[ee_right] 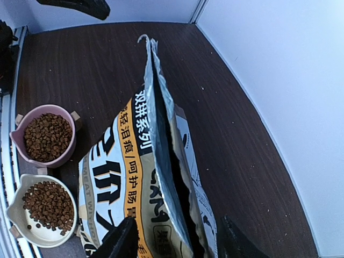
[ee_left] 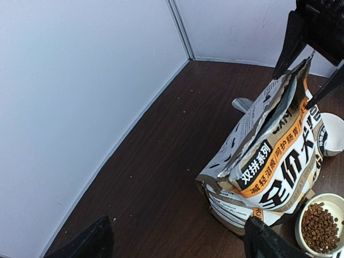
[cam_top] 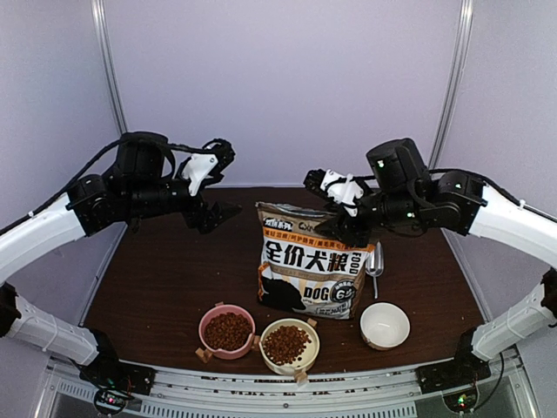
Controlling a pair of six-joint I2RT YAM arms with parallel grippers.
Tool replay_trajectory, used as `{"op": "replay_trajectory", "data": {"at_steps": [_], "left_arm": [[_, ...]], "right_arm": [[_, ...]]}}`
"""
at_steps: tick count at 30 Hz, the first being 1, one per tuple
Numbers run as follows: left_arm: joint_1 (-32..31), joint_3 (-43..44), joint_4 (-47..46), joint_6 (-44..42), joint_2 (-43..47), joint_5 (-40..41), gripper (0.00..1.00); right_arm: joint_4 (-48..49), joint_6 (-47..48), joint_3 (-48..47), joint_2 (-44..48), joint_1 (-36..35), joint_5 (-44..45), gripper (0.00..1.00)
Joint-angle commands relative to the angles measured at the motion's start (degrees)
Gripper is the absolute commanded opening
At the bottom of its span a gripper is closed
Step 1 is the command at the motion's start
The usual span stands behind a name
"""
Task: Serve the pet food
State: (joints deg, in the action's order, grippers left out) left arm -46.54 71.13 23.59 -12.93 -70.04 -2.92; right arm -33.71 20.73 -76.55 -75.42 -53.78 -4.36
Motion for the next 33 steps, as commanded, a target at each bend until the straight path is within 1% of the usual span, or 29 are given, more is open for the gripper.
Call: {"op": "replay_trajectory", "data": {"at_steps": [1, 7, 10, 16, 20, 24, 27, 29, 30, 33], "left_arm": [[0.05, -1.8, -3.05, 1.47, 1.37, -1.11, 0.86], [0.02, -3.88, -3.35, 1.5, 3.0, 0.35, 0.86], [0.05, -4.78, -3.55, 1.61, 3.39, 0.87, 0.86], [0.04, -5.88, -4.52, 1.67, 3.93, 0.79, 0.87], [0.02, -6.44, -6.12, 1.78, 3.32, -0.53, 0.87], [0.05, -6.38, -8.87, -0.04, 1.57, -4.45, 0.86], [-0.18, -5.24, -11.43, -0.83, -1.58, -7.02, 0.81], [-0.13, -3.47, -12.44, 1.09, -4.17, -10.14, 0.76], [-0.17, -2.9, -13.53, 3.5, -5.17, -12.17, 0.75], [-0.28, -4.32, -19.32, 8.67, -6.28, -17.12, 0.75]], "right_arm": [[-0.43, 3.91, -3.83, -3.16, -1.63, 7.76, 0.5], [0.2, 7.13, -5.64, -6.3, -3.07, 12.61, 0.41], [0.32, 8.3, -6.09, -7.46, -3.49, 14.41, 0.29], [0.45, 9.35, -6.38, -8.05, -4.05, 16.73, 0.01], [1.18, 9.13, -5.85, -7.22, -4.16, 16.23, 0.0], [1.19, 8.18, -5.64, -6.7, -4.15, 14.67, 0.0], [1.42, 7.41, -5.33, -6.14, -4.17, 13.58, 0.0], [2.08, 6.81, -4.77, -5.49, -4.14, 13.42, 0.0], [2.38, 6.52, -4.37, -5.21, -4.15, 13.29, 0.0], [3.13, 5.15, -2.96, -4.46, -4.32, 11.88, 0.0]]}}
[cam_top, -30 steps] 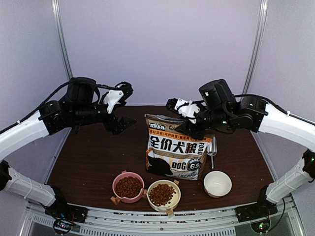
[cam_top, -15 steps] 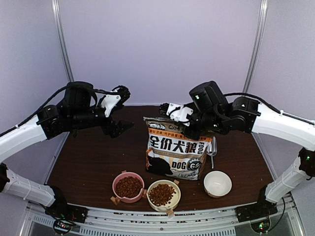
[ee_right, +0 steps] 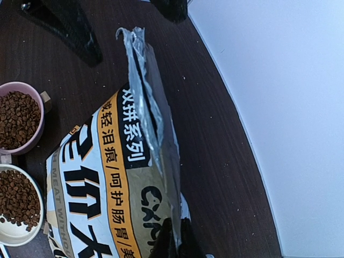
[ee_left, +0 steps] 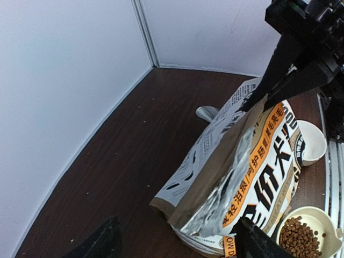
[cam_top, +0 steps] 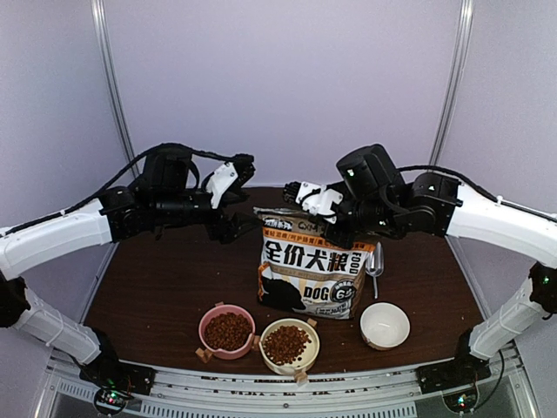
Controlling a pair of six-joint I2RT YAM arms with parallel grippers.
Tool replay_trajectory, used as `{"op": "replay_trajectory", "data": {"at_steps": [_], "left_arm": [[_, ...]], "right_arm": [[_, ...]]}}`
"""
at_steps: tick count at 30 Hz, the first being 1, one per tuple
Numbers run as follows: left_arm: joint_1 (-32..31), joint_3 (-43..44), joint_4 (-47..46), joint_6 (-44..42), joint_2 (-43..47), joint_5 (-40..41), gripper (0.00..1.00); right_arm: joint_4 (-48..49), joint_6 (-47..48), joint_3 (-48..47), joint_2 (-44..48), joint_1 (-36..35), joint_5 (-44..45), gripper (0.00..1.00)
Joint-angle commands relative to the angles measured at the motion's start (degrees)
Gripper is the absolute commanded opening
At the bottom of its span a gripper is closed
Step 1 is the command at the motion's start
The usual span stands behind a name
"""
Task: Serve the pet food
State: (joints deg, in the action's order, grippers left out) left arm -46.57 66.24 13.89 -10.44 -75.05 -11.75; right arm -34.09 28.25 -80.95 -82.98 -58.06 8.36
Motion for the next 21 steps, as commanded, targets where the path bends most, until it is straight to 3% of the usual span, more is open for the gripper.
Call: {"op": "replay_trajectory", "data": {"at_steps": [1, 5, 9, 10, 14, 21], "left_arm": [[-0.47, -0.37, -11.17, 6.88, -1.14, -8.43, 0.76], [-1.43, -0.86, -10.94, 4.72, -1.77, -5.61, 0.74], [-3.46, 3.18, -4.86, -1.42, -4.84, -1.18, 0.53], [-3.72, 4.2, -3.32, -2.21, -5.79, -0.79, 0.52], [-3.8, 5.88, -2.64, 0.65, -6.95, -1.74, 0.68], [-3.76, 1.37, -11.39, 19.9, -1.14, 1.18, 0.78]], "right_arm": [[3.72, -2.85, 1.99, 3.21, -0.15, -1.41, 0.0], [4.35, -3.99, 4.16, 3.26, -1.31, -1.7, 0.0], [4.91, -4.81, 5.06, 3.64, -1.42, -2.21, 0.0], [5.17, -4.89, 5.16, 3.76, -1.44, -2.19, 0.0], [6.59, -5.45, 6.1, 4.18, -1.77, -1.33, 0.0], [9.63, -5.7, 9.64, 4.01, -4.06, 2.71, 0.0]]}}
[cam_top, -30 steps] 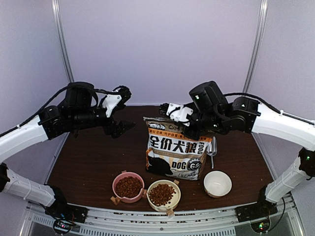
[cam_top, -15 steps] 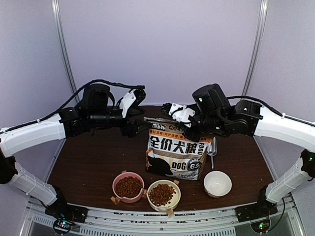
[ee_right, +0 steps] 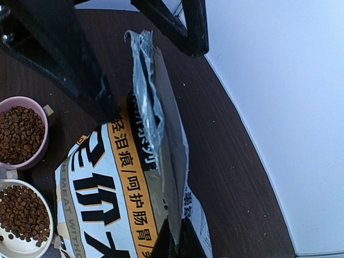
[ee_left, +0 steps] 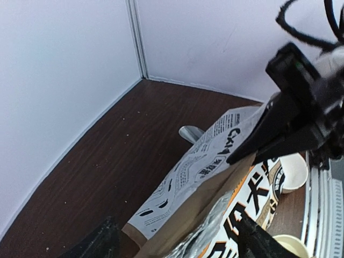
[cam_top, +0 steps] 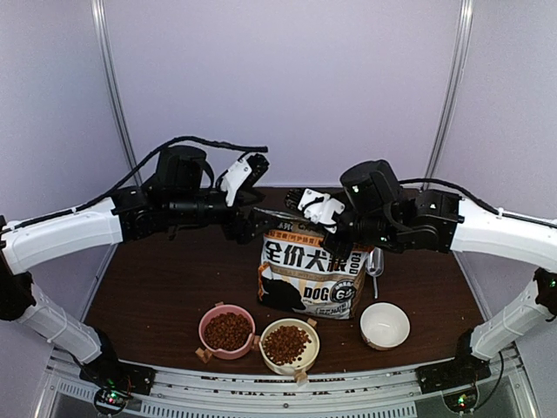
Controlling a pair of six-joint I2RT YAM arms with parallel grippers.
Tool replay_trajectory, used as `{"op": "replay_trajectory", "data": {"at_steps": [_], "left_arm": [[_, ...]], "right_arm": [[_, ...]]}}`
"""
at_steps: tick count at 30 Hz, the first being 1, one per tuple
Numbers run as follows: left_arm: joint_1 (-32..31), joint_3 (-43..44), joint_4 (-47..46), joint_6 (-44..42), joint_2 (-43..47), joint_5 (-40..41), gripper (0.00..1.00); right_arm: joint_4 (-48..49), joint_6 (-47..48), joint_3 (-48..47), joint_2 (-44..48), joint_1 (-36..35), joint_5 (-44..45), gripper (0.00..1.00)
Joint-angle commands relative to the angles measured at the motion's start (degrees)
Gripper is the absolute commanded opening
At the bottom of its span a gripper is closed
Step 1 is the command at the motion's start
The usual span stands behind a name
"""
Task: Serve the pet food
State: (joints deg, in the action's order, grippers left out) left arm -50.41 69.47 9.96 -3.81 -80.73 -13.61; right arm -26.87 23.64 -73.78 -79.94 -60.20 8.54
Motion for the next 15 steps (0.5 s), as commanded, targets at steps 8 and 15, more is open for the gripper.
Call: {"op": "replay_trajectory", "data": {"at_steps": [8, 15], "left_arm": [[1.78, -2.3, -6.2, 34.11, 4.82, 10.25, 0.83], [3.17, -0.45, -1.04, 38.21, 1.21, 6.25, 0.72]], "right_arm": [[6.32, -1.84, 6.04, 1.92, -3.56, 4.75, 0.0], [8.2, -1.99, 7.73, 2.82, -4.22, 6.27, 0.0]]}}
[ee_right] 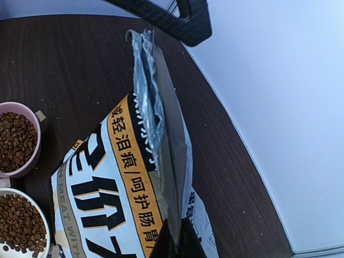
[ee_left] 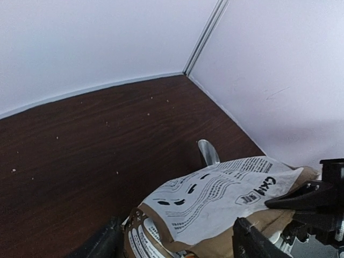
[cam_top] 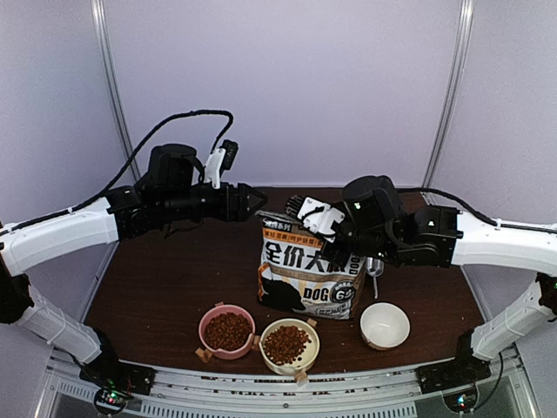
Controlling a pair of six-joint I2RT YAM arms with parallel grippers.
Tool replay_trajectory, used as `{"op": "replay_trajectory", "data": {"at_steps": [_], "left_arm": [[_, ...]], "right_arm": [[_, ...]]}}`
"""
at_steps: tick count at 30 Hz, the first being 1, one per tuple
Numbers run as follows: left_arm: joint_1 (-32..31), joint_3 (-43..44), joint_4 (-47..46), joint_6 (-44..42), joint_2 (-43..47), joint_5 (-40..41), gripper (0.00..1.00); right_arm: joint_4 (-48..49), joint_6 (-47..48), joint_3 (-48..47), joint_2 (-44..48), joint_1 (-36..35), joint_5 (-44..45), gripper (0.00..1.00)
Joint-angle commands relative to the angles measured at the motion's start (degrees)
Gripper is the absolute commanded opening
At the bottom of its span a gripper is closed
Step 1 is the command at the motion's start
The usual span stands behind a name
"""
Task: Serve the pet food
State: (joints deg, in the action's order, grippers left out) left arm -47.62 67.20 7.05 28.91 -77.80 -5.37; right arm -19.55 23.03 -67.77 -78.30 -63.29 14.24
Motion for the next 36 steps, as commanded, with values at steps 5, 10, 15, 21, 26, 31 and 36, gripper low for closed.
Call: {"op": "replay_trajectory", "data": {"at_steps": [5, 10, 15, 21, 26, 31, 36], "left_arm": [[0.42, -0.65, -0.5, 7.83, -1.76, -5.71, 0.65], [0.42, -3.5, -4.67, 7.59, -1.4, -9.89, 0.58], [0.42, -4.89, -4.98, 5.89, -1.02, -10.8, 0.46], [0.42, -6.76, -8.43, 3.07, -0.41, -14.38, 0.37], [0.4, -7.03, -8.74, -0.44, -0.69, -16.59, 0.22], [0.42, -8.66, -12.06, -1.3, -0.1, -18.12, 0.18], [0.42, -9.54, -13.41, -1.96, -0.11, -18.46, 0.1]], "right_arm": [[1.61, -1.56, 2.12, 1.21, -1.31, 1.17, 0.0], [1.52, -2.23, 2.22, 1.57, -1.31, 0.94, 0.05], [0.86, -3.01, 2.2, 2.13, -1.36, 0.14, 0.17], [-2.67, -5.22, -0.85, 3.46, -1.31, -5.96, 0.34], [-7.82, -8.79, -6.43, 3.5, -0.74, -12.58, 0.46], [-13.27, -14.28, -15.47, -0.6, 1.71, -17.54, 0.51], [-19.63, -17.26, -24.47, -8.31, 3.53, -18.63, 0.51]]}}
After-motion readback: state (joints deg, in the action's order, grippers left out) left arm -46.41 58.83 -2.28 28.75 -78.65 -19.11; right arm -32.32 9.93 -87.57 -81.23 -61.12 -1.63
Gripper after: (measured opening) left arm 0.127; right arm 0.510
